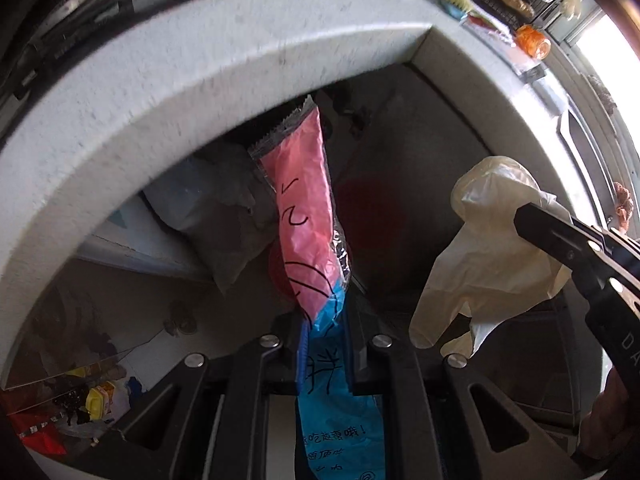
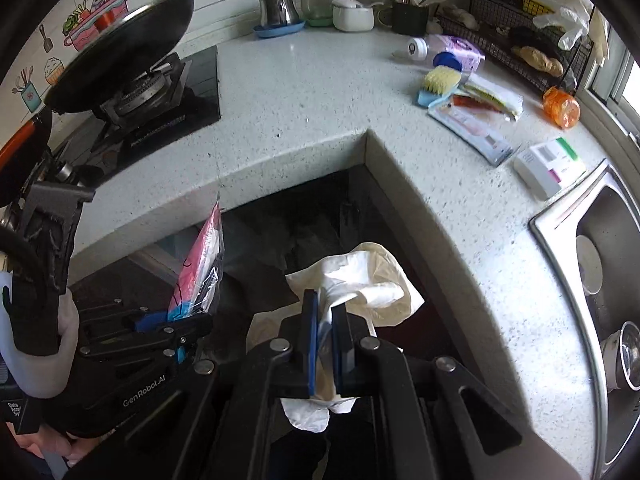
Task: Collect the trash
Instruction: 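Carry the bag and glove down to the red bucket with both grippers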
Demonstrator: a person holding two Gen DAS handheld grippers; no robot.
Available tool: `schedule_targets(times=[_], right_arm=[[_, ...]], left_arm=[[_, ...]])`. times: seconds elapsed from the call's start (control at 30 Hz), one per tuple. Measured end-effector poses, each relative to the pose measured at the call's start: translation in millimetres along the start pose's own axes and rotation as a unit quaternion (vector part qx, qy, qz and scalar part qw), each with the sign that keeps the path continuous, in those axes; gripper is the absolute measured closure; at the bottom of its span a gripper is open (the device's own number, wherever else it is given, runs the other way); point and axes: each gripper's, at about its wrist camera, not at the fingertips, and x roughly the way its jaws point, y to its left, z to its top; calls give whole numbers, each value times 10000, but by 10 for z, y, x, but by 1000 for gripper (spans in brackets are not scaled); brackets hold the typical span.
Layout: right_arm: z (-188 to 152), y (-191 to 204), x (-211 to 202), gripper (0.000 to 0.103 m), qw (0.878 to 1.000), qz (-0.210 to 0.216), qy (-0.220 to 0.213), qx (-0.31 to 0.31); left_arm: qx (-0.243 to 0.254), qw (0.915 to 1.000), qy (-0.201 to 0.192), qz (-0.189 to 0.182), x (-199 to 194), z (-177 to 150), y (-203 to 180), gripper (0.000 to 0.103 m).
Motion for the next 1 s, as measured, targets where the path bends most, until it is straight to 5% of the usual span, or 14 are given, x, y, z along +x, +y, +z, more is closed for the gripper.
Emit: schedule_targets(times=[0.4,0.57,0.63,0.73,1.0], right_arm=[[-444,-178,1565,97,9987,7,490,117],[-606,-286,2011,97,9982,-94,579,139],[-660,-352,2112,97,9977,-172,638,149],[-690,-433,2187,97,9971,-243,693,180],[-764,-593,2221,97,9962,-279,784,273]], left_arm=[[-59,9941,894,-615,1850,-37,351,90],[286,9927,1038,-539,2411,12,287,90],[359,9912,1139,-573,2540,52,251,87],[591,9899,1218,-416,2633,89,154,66],[755,9881,1317,-231,2663,69,154,66]])
